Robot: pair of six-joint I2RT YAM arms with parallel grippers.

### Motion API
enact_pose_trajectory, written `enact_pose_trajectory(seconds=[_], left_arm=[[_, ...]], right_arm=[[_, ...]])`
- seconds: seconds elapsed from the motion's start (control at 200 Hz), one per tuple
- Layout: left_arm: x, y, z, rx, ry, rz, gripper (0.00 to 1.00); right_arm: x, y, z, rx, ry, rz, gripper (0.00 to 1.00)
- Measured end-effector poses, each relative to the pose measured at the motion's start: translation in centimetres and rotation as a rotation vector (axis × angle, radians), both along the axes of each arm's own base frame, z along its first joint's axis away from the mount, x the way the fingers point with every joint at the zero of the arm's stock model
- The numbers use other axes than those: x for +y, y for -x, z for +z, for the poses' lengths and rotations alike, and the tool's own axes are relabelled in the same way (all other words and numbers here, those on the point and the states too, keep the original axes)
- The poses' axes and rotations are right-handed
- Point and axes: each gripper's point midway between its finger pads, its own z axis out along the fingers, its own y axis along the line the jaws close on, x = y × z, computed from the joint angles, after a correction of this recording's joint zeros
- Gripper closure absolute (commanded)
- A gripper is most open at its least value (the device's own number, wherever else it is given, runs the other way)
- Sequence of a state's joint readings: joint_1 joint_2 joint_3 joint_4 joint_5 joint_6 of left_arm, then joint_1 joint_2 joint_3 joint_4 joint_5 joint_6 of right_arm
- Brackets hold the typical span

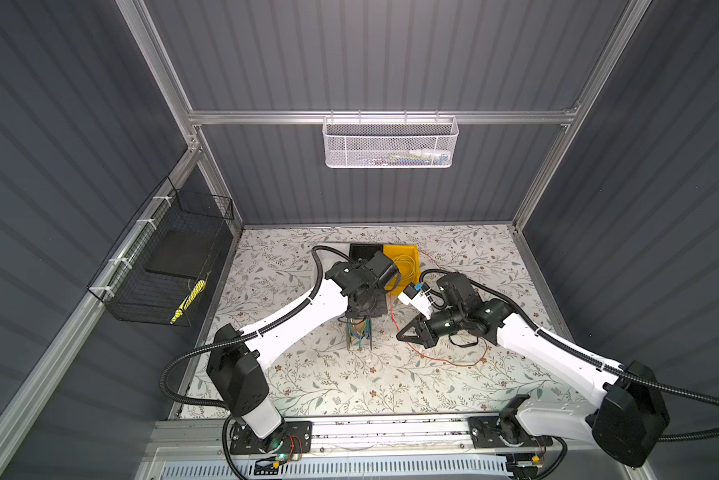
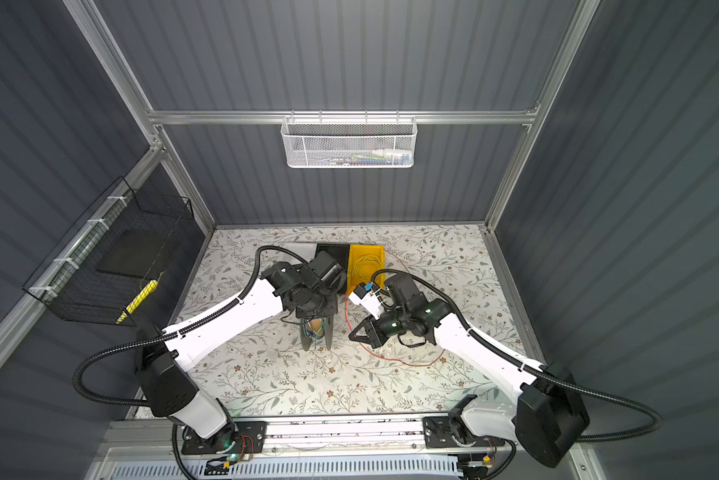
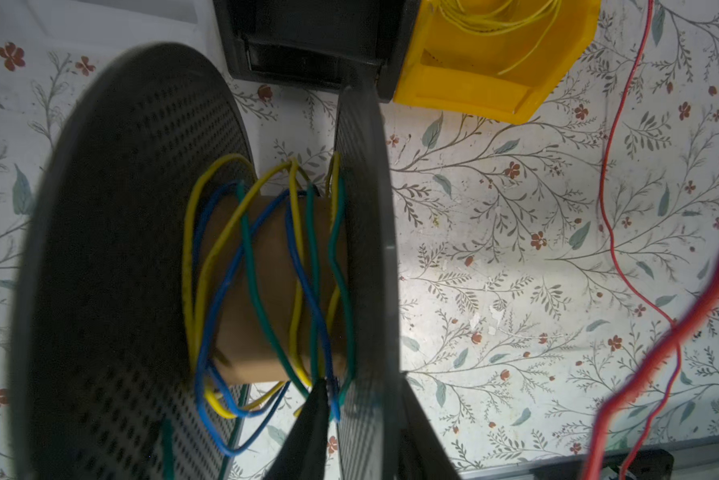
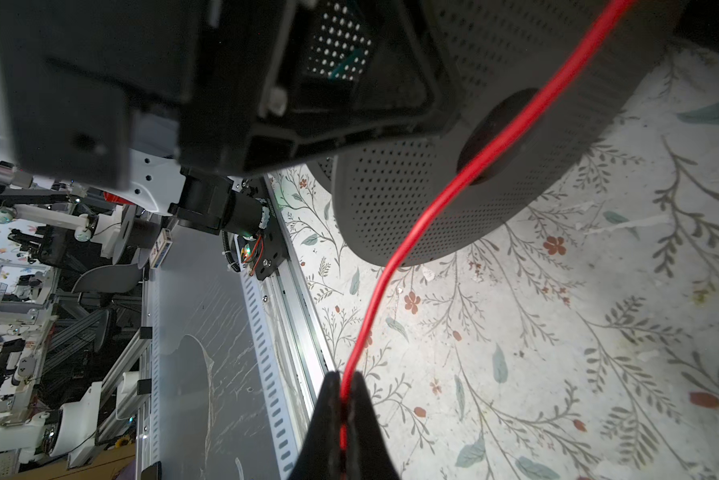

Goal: Wrap the cables

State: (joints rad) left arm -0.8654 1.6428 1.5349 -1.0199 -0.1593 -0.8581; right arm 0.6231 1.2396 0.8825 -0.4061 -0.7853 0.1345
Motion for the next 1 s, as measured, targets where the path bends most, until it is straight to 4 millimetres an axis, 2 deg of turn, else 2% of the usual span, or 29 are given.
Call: enact_pose_trajectory(seconds=[0.21,0.315,0.455,0.615,0.71,0.79,0.895,1.0], left_arm=[[-0.5,0.0,0.0,0.007,0.037,0.018,0.39],[-0.5,0.0,1.1,-0.002,0.043,0.017,0.35],[0.5,0.3,4.8,-0.06,0.073,0.022,0.33],[4.4,0.9,10.0,-0.152,0.15,0.038,0.42],[7.0,0.5,13.0,-0.226,0.234,0.038,0.4],[8.1,0.4,14.3,-0.255,0.291,0.005,0.36],[6.9,0.8,14.1,-0.229,0.317,-0.109,0.35],[5.3,0.4,12.3,-0.181,0.323,-0.195,0.33]], right_arm=[[0.3,1.0,1.1,0.016,-0.044,0.035,1.0],[0.7,1.7,1.4,0.028,-0.047,0.063,1.0],[1.8,1.7,2.8,0.026,-0.072,0.099,1.0],[2.8,1.6,3.7,0.038,-0.091,0.136,1.0],[3.6,1.8,3.8,0.05,-0.091,0.17,1.0],[4.1,2.1,3.9,0.066,-0.092,0.197,1.0],[4.6,2.4,3.9,0.09,-0.099,0.226,1.0],[4.9,2.4,4.1,0.103,-0.112,0.246,1.0]])
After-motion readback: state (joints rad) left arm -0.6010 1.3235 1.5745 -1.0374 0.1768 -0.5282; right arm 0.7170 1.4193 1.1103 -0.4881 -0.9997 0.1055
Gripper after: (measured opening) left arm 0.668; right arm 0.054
